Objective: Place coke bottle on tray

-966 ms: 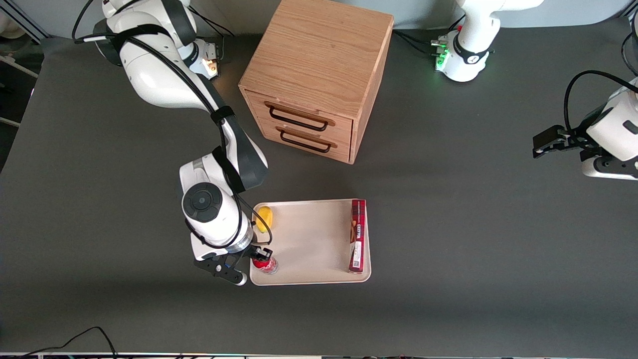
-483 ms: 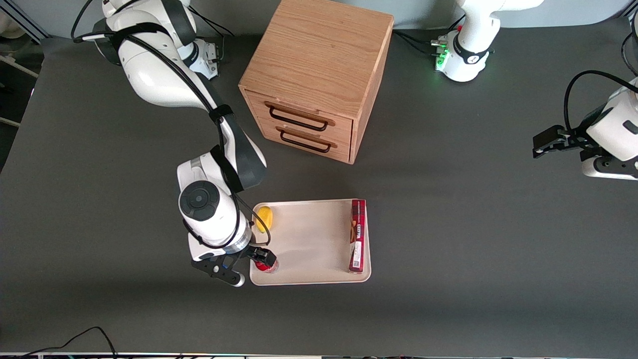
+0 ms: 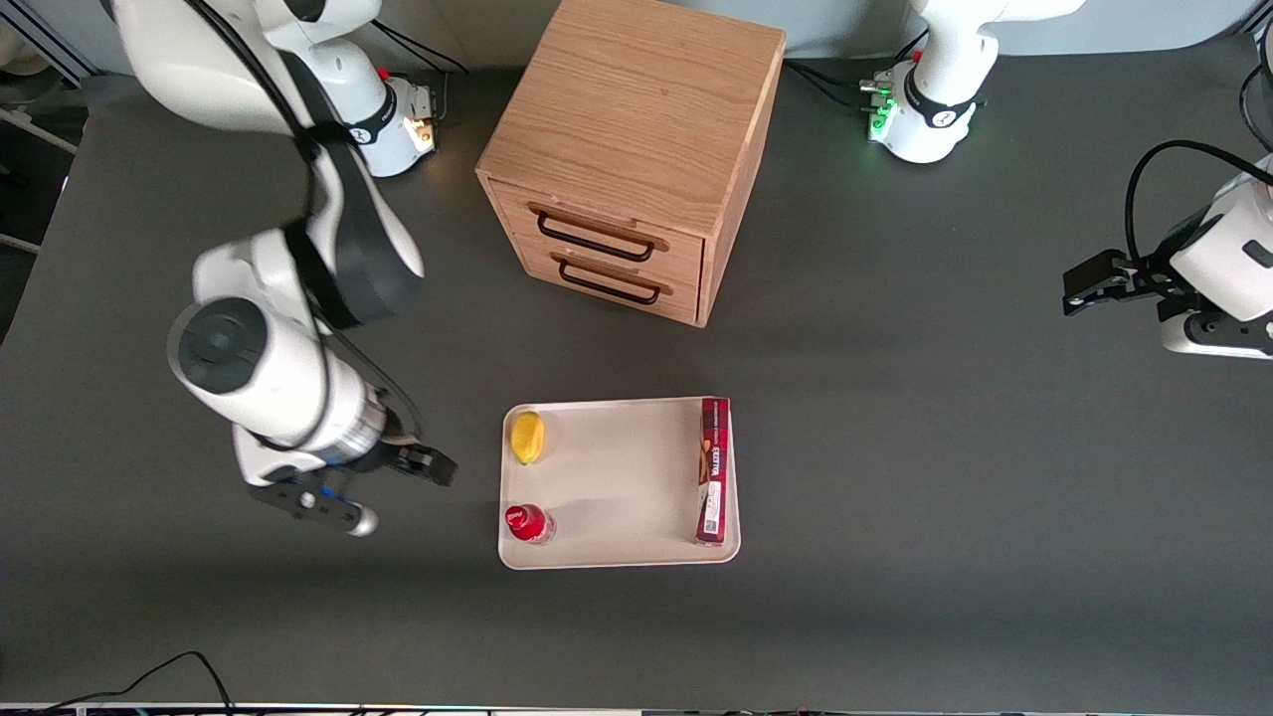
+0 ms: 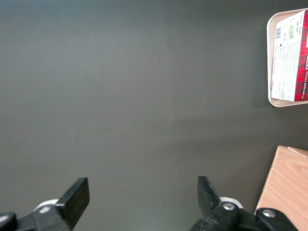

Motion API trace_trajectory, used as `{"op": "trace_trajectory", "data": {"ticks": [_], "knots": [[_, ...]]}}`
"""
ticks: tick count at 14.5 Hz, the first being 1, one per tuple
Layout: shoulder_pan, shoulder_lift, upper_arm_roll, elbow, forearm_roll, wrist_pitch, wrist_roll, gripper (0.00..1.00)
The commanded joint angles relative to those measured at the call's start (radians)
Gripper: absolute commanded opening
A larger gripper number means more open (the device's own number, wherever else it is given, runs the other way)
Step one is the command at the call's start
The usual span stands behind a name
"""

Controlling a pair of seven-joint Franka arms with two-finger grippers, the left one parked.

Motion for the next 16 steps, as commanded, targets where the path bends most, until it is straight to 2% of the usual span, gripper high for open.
{"op": "trace_trajectory", "data": {"ticks": [1,5,7,10,16], "knots": [[-0.068,-0.227,0.026,-0.274,0.019,-0.02,-0.157,1.0],[-0.183,-0.408,0.028,-0.446,0.017,-0.025,-0.376,1.0],[-0.197,-0.489,0.028,-0.52,0.014,-0.017,-0.401,1.0],[-0.277,-0.543,0.028,-0.542,0.016,-0.042,-0.591,1.0],[-0.291,-0.582,0.043,-0.543,0.016,-0.059,-0.545,1.0]]}}
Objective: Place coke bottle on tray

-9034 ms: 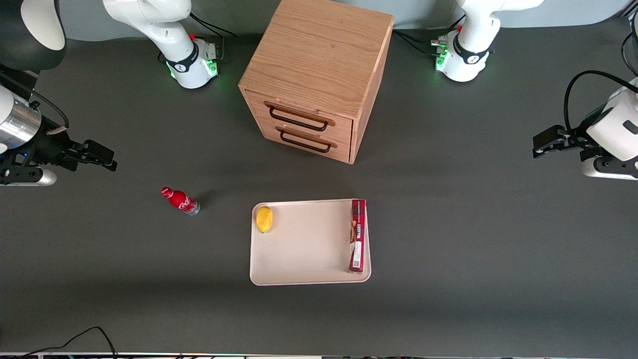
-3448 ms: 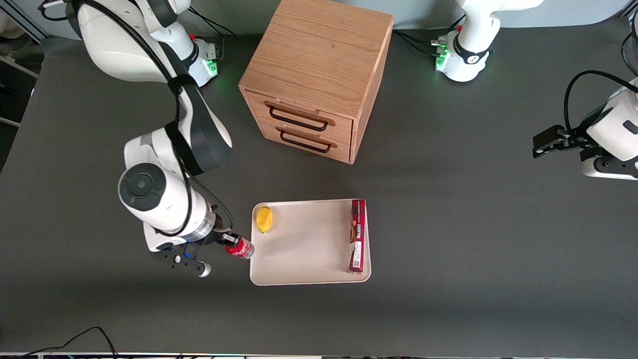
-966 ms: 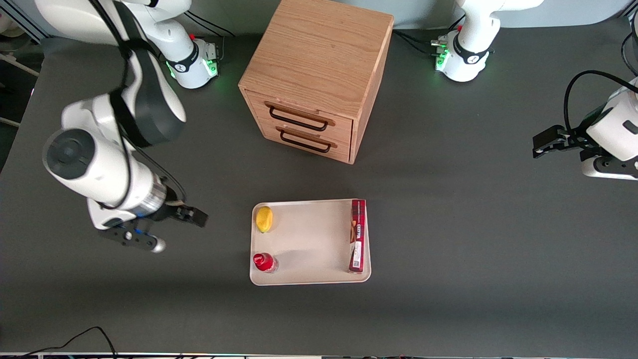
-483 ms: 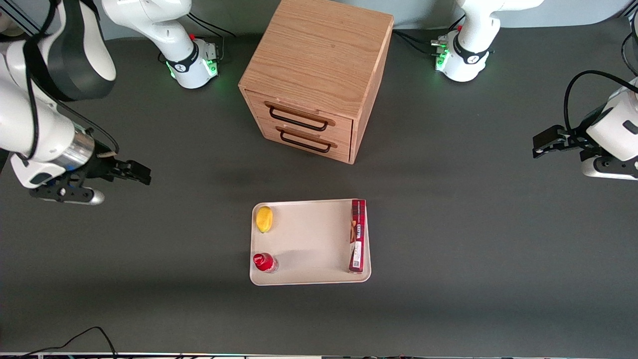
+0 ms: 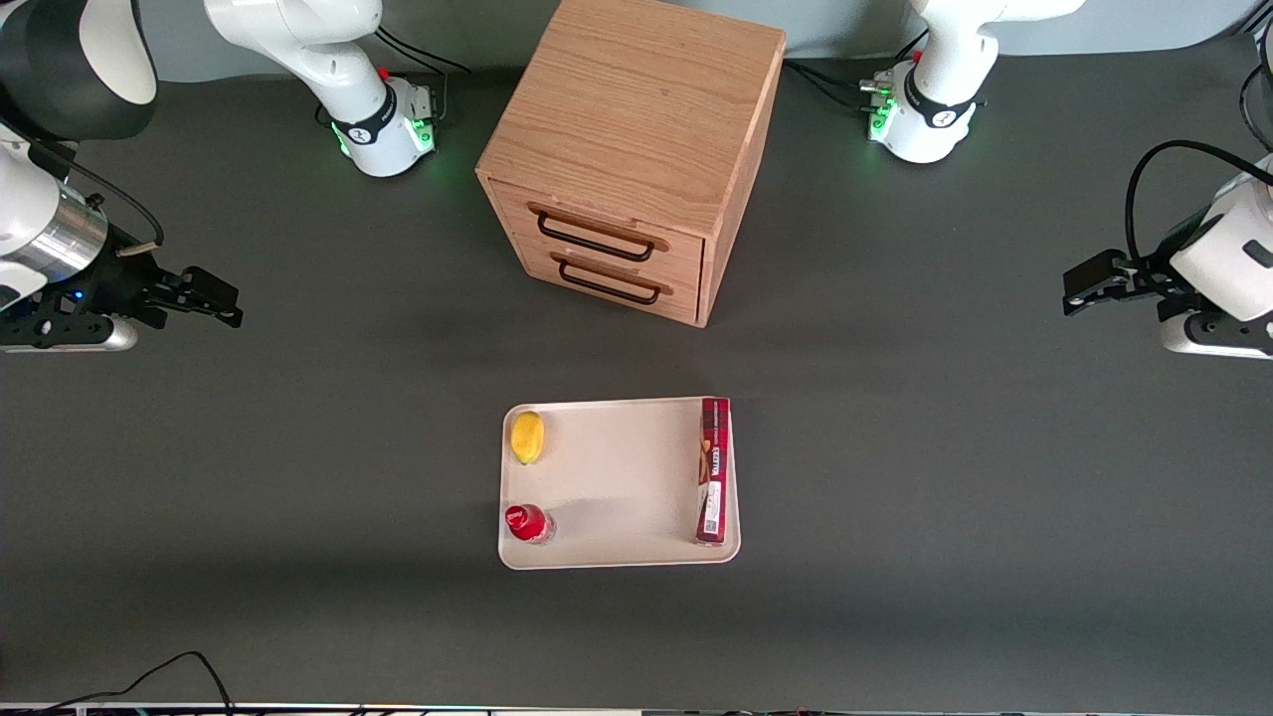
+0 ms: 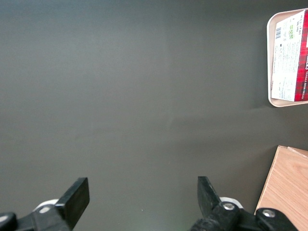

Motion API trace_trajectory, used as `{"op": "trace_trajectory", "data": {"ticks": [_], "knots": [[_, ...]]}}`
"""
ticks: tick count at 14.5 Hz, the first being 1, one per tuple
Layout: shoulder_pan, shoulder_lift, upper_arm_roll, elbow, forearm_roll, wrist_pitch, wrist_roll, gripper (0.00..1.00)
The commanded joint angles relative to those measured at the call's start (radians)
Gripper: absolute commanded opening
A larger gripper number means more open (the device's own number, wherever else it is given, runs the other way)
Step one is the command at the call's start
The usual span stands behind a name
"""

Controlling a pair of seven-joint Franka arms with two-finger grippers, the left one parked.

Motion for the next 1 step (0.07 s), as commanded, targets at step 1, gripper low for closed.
{"op": "trace_trajectory", "data": {"ticks": [1], "knots": [[-0.012,-0.03,0.029,-0.024,0.014,0.0,0.017,1.0]]}}
